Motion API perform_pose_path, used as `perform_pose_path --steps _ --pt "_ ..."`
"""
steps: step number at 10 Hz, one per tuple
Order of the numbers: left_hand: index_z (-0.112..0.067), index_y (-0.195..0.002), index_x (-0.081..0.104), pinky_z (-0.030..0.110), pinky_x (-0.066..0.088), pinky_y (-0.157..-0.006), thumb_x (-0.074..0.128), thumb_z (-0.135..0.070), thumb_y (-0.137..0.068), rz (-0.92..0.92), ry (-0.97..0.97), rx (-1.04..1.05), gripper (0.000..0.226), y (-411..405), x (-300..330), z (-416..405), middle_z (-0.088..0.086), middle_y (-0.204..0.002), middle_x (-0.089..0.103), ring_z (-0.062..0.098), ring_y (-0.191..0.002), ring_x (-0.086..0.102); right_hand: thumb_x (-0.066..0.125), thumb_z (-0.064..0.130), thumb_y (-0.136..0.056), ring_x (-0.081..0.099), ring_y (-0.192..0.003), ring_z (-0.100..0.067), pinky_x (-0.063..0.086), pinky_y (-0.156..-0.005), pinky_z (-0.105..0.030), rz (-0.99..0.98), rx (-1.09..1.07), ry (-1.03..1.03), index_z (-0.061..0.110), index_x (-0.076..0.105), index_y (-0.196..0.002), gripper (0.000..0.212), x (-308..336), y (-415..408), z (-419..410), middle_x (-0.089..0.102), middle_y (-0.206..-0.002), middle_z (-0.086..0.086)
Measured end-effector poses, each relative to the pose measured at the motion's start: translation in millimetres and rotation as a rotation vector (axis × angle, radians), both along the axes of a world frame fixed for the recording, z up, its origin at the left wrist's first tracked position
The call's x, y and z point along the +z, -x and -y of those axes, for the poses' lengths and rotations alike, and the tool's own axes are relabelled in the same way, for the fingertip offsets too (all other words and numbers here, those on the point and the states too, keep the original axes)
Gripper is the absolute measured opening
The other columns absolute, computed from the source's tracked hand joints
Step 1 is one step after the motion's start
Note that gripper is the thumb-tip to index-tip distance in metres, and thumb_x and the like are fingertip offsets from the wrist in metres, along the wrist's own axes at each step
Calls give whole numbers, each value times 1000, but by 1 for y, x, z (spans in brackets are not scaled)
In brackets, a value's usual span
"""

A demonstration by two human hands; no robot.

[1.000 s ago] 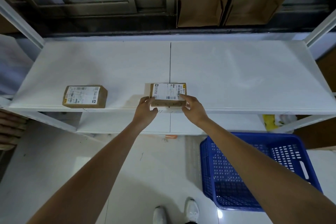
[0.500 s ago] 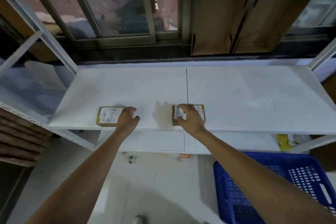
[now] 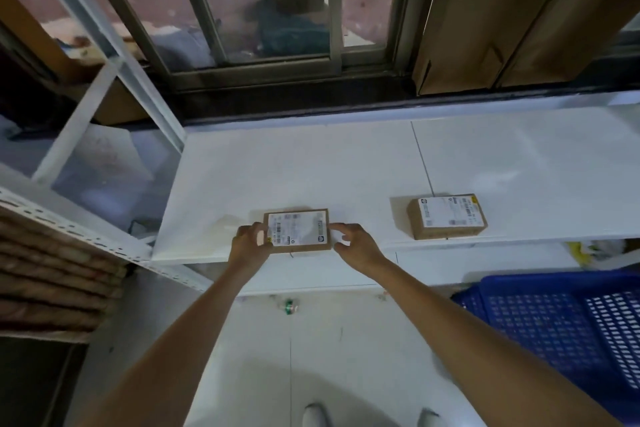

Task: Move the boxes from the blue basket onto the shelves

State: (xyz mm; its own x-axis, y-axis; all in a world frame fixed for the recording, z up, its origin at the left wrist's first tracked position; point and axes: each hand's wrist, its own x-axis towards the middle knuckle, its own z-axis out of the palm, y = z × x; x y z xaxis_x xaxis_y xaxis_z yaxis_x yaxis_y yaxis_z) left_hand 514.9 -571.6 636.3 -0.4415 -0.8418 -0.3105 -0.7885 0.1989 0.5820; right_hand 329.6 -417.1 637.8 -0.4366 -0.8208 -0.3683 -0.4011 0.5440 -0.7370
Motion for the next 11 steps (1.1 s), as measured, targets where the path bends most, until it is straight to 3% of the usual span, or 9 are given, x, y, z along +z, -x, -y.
perform_pose_path --steps 2,4,6,9,11 --pt "-18 -124 60 21 38 -87 53 -9 -85 -52 -93 -46 40 -5 -20 -5 8 -132 54 22 -111 57 56 16 -91 51 -126 -23 41 -107 -31 64 12 -69 24 50 -140 50 -17 -17 13 43 -143 -8" --pt "-19 -126 59 21 38 -88 53 -5 -82 -105 -110 -43 47 -3 -25 -2 2 -133 54 9 -100 52 58 17 -88 51 -125 -19 40 -105 -28 92 -21 -74 22 52 -139 52 -19 -18 21 44 -141 -4" --pt "-18 -124 61 22 40 -87 53 -4 -81 -127 -120 -36 46 3 -26 4 4 -131 56 12 -98 54 56 16 -86 53 -121 -16 41 -92 -22 108 -18 -72 26 52 -138 54 -20 -14 24 45 -137 -2" --pt "-18 -128 58 23 40 -93 54 -4 -81 -133 -137 -36 49 -2 -27 1 5 -135 52 17 -111 55 55 13 -87 51 -124 -19 42 -100 -26 107 -22 -62 25 49 -140 55 -20 -13 25 43 -141 -5" --pt "-20 -131 55 34 43 -103 56 -5 -82 -158 -115 -9 52 -7 -16 0 2 -141 46 23 -125 50 57 18 -86 52 -123 -20 47 -96 -31 83 -46 -35 35 43 -143 61 -6 -15 13 40 -142 -3"
